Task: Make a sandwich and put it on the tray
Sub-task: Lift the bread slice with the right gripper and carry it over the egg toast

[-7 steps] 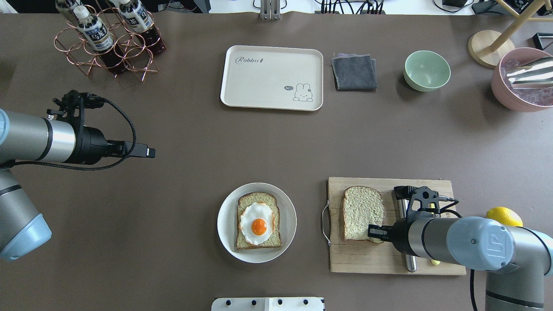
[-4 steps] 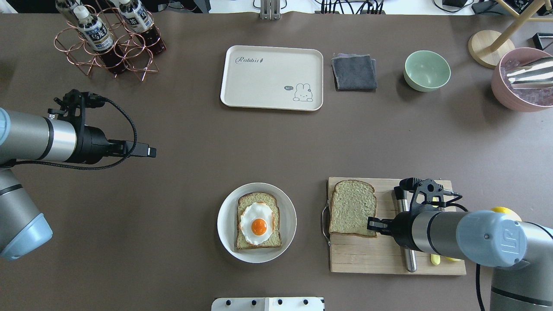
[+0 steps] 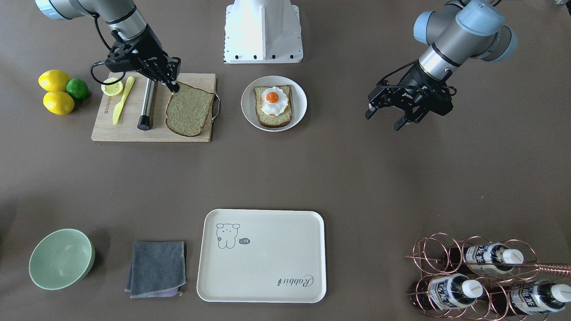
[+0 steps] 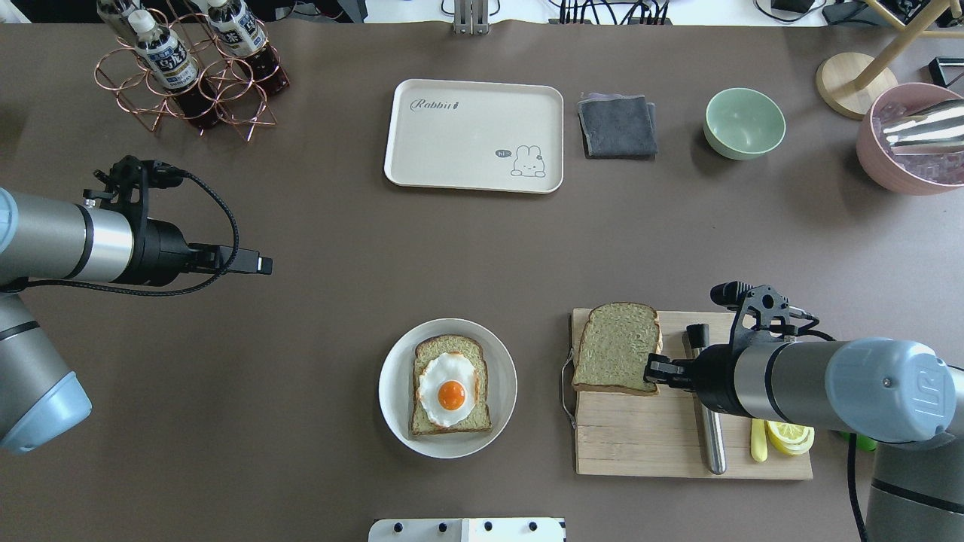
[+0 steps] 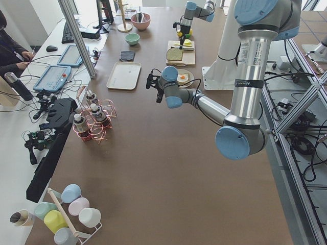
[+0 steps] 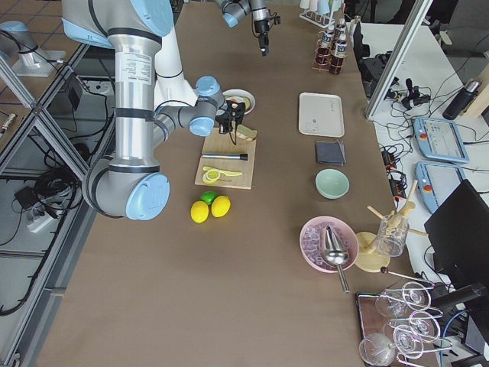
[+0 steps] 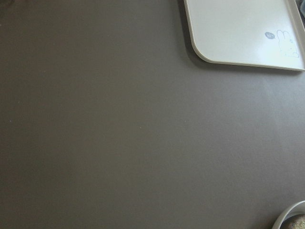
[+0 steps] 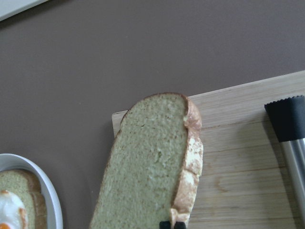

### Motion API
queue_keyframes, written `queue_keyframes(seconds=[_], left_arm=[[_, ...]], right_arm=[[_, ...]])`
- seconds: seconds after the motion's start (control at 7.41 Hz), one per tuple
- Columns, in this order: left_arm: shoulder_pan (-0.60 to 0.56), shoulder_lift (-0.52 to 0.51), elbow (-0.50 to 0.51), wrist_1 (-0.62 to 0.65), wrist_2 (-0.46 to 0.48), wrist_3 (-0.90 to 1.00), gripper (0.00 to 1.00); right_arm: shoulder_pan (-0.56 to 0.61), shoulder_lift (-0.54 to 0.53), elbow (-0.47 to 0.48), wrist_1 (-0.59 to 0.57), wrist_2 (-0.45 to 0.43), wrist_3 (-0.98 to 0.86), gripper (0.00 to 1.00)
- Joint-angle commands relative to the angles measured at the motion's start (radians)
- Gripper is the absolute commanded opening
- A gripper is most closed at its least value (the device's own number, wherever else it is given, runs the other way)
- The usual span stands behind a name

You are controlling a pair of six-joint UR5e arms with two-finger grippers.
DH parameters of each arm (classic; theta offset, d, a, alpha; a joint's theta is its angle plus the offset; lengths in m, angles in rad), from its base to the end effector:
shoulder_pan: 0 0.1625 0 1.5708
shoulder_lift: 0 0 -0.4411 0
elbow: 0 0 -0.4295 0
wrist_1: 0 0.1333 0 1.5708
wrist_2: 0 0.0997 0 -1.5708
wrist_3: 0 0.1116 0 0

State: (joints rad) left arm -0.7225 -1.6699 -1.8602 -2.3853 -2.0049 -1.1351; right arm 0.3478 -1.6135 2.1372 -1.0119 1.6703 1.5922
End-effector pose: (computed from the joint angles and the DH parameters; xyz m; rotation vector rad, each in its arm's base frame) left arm 0.3716 -0.4427 0.3821 0.3282 1.1942 0.0118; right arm -0.4265 -0.2846 0.3524 0.0877 -1.0857 0.2783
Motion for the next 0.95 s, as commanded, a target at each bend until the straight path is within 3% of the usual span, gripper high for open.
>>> queue_keyframes(seconds=[0.0, 0.54, 0.81], left_arm=[[0.000, 0.001, 0.001, 0.000, 0.000, 0.000, 0.98], [0.000, 0.001, -0.002, -0.002, -0.006, -0.005, 0.98], [0.000, -0.001, -0.005, -0.002, -0.011, -0.012, 0.98]], right_arm=[[0.026, 0.023, 0.067, 0.001, 0.043, 0.000, 0.00], [-0.018, 0.275, -0.006, -0.002, 0.036, -0.001, 0.00], [-0.125, 0.360, -0.083, -0.001, -0.048, -0.055, 0.00]])
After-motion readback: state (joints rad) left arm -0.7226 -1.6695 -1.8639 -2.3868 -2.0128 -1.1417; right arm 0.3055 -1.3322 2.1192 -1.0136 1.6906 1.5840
